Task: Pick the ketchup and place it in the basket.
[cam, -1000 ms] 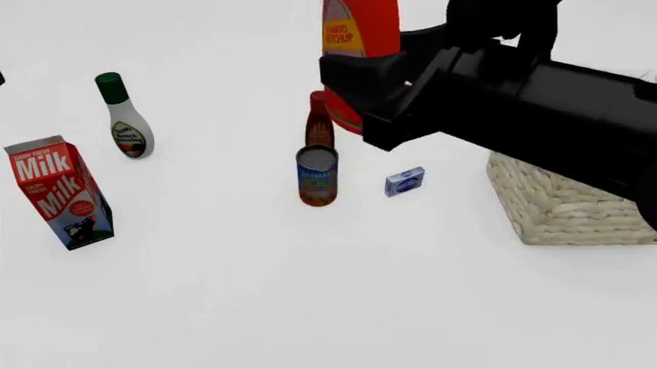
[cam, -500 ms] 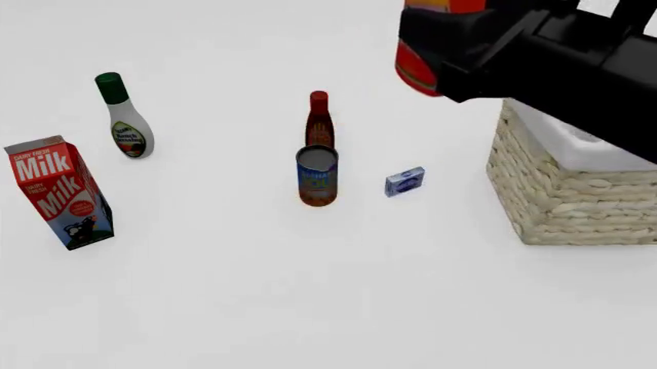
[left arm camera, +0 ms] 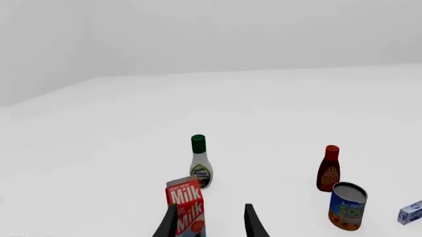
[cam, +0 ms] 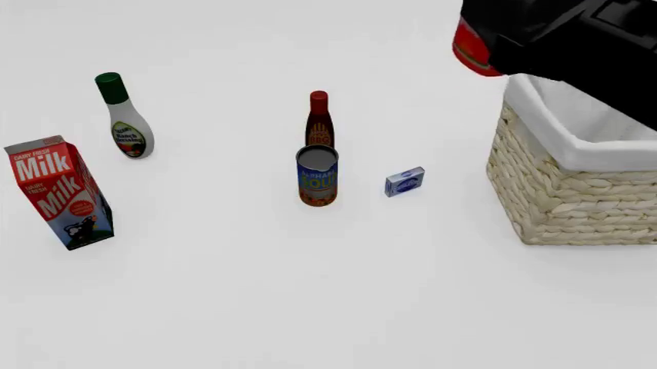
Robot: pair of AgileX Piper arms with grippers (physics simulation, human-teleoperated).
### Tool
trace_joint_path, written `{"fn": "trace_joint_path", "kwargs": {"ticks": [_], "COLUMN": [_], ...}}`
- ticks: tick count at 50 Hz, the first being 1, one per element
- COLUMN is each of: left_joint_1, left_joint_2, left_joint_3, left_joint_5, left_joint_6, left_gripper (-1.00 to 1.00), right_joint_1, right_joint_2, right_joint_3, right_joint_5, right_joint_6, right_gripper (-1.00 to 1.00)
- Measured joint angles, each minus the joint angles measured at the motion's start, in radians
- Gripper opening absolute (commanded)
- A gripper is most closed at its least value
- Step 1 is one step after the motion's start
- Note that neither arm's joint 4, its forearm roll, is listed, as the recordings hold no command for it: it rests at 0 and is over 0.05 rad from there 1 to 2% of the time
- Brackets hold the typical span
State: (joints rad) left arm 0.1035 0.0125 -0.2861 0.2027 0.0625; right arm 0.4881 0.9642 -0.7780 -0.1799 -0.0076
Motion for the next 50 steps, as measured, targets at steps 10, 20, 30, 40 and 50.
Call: {"fn": "trace_joint_path", "kwargs": {"ticks": [10, 20, 30, 40, 50], "left_joint_1": [0.063, 0.098, 0.112, 0.115, 0.116], "left_joint_2": [-0.008, -0.011, -0.012, -0.012, -0.012], "left_joint_3": [0.064, 0.112, 0.147, 0.168, 0.18], "left_joint_5": [-0.095, -0.161, -0.198, -0.214, -0.22], "left_joint_6": [0.003, 0.006, 0.011, 0.017, 0.021], "left_gripper": [1.0, 1.0, 1.0, 1.0, 1.0], "right_joint_1": [-0.061, -0.118, -0.176, -0.234, -0.292], "right_joint_2": [-0.005, -0.007, -0.006, -0.008, -0.008], "right_joint_3": [0.006, 0.007, 0.007, 0.013, 0.022], "right_joint_5": [-0.008, -0.018, -0.025, -0.033, -0.041], "right_joint_6": [0.006, 0.011, 0.014, 0.021, 0.025], "right_gripper": [-1.0, -1.0, -1.0, -1.0, -1.0]}}
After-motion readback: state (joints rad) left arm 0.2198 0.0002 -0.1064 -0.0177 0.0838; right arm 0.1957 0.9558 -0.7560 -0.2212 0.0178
